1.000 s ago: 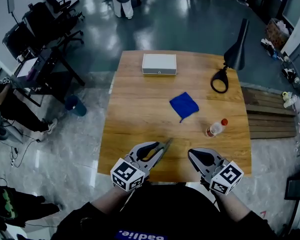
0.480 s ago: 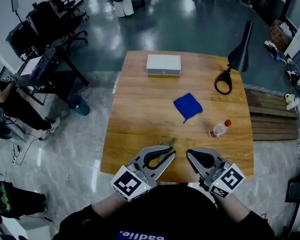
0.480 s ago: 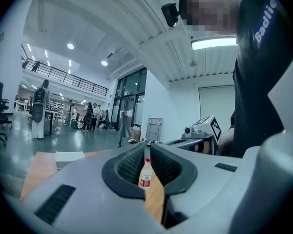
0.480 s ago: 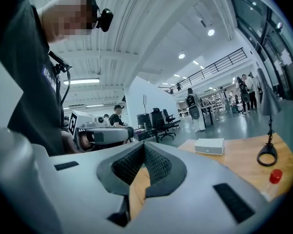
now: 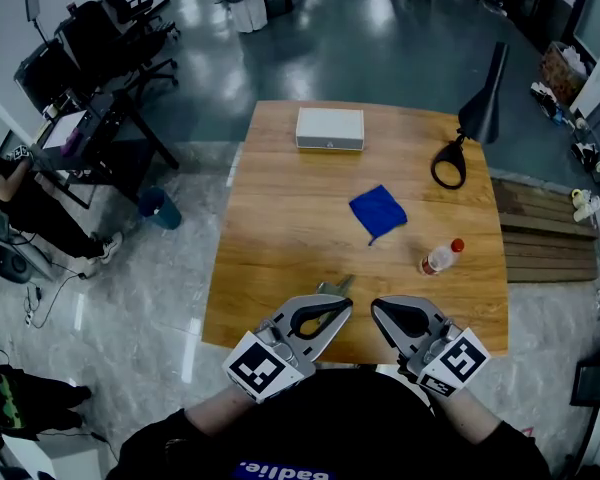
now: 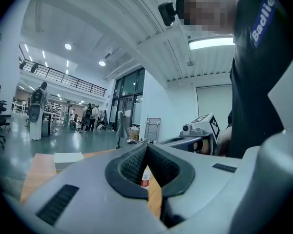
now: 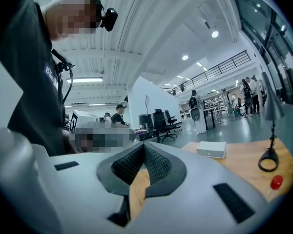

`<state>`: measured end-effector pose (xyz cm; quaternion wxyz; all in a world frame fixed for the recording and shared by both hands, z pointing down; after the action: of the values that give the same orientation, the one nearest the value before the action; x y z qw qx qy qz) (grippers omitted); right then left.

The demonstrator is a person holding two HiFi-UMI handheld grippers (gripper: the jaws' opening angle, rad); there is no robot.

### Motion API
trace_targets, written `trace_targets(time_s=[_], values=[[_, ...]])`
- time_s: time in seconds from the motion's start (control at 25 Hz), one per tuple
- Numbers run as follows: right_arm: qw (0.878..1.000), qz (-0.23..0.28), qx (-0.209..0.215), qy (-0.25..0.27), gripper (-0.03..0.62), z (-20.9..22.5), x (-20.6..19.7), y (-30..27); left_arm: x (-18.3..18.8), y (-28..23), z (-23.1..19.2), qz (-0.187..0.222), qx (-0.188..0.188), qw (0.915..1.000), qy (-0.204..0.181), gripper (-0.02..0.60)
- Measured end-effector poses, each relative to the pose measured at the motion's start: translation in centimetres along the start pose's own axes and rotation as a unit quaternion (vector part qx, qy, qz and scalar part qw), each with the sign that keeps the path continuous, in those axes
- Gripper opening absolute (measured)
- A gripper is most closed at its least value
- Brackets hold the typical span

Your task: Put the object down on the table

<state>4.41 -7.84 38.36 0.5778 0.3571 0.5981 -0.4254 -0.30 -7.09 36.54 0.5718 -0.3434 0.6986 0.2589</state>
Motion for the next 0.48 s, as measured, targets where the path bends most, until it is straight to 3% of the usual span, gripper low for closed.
trace_targets(time_s=[0.48], values=[[1.0, 0.0, -0.005, 0.007, 0.005, 0.0, 0.04, 0.37, -0.57, -0.09, 0.19, -0.004, -0.001, 1.0, -0.002, 0.009]])
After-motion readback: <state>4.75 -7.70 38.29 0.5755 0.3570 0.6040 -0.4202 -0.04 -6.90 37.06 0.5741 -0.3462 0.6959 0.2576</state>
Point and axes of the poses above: the fingertips, and each gripper's own axes: y backward along the fingers, z to its right, x out of its top, the point moved 1 cm from there along y, backward along the fingers, and after that the axes turned 8 degrees about y, right-handed, at the moved point
